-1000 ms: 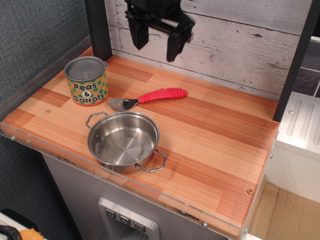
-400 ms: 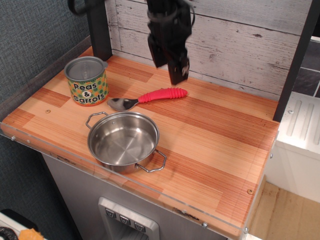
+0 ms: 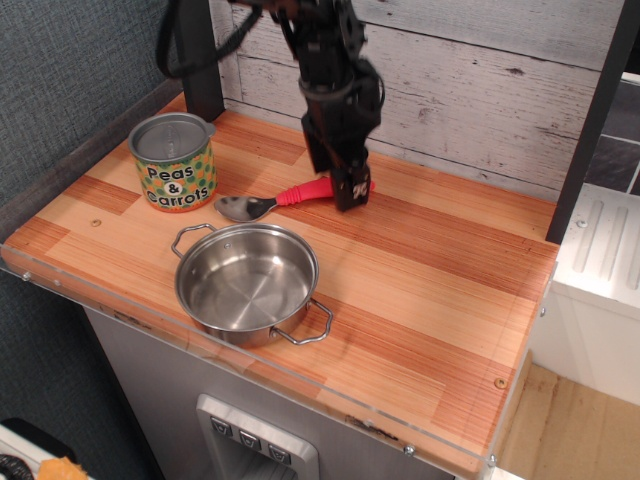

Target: Pick up the red spoon and place it to the right of the pot

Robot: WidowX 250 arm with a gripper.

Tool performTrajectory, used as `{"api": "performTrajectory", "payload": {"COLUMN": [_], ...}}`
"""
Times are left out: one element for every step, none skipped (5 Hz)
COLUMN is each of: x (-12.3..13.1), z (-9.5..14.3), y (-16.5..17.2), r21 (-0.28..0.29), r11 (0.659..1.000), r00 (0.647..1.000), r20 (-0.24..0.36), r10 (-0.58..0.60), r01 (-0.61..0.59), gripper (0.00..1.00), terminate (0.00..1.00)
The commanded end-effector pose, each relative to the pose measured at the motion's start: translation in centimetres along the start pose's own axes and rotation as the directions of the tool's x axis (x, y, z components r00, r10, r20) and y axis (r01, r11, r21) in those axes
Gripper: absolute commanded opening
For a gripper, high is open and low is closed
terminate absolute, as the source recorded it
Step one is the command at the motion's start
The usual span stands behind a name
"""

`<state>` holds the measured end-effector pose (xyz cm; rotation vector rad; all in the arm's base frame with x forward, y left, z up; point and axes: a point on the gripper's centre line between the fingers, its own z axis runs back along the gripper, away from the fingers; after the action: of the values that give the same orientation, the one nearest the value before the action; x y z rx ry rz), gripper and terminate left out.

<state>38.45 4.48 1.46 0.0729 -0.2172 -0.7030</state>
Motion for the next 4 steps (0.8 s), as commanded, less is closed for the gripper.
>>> {"api": "performTrajectory", "payload": {"x": [0.7, 0.8, 1.0, 1.4], "z": [0.2, 0.8, 2.0, 3.5], "y": [0.4, 0.4, 0.6, 0.9], "r21": [0.023, 0.008, 0.016, 0.045], "r11": [1.0, 0.999, 0.999, 0.997], "r00": [1.0, 1.0, 0.999, 0.998], "r20": [-0.013, 0.0, 0.016, 0.016], "r10": [-0.001, -0.031, -0.043, -0.06], "r01": [0.001, 0.031, 0.042, 0.06], "gripper": [1.0, 0.0, 0.0, 0.0], "terminate": [0.0, 0.0, 0.0, 0.0]}}
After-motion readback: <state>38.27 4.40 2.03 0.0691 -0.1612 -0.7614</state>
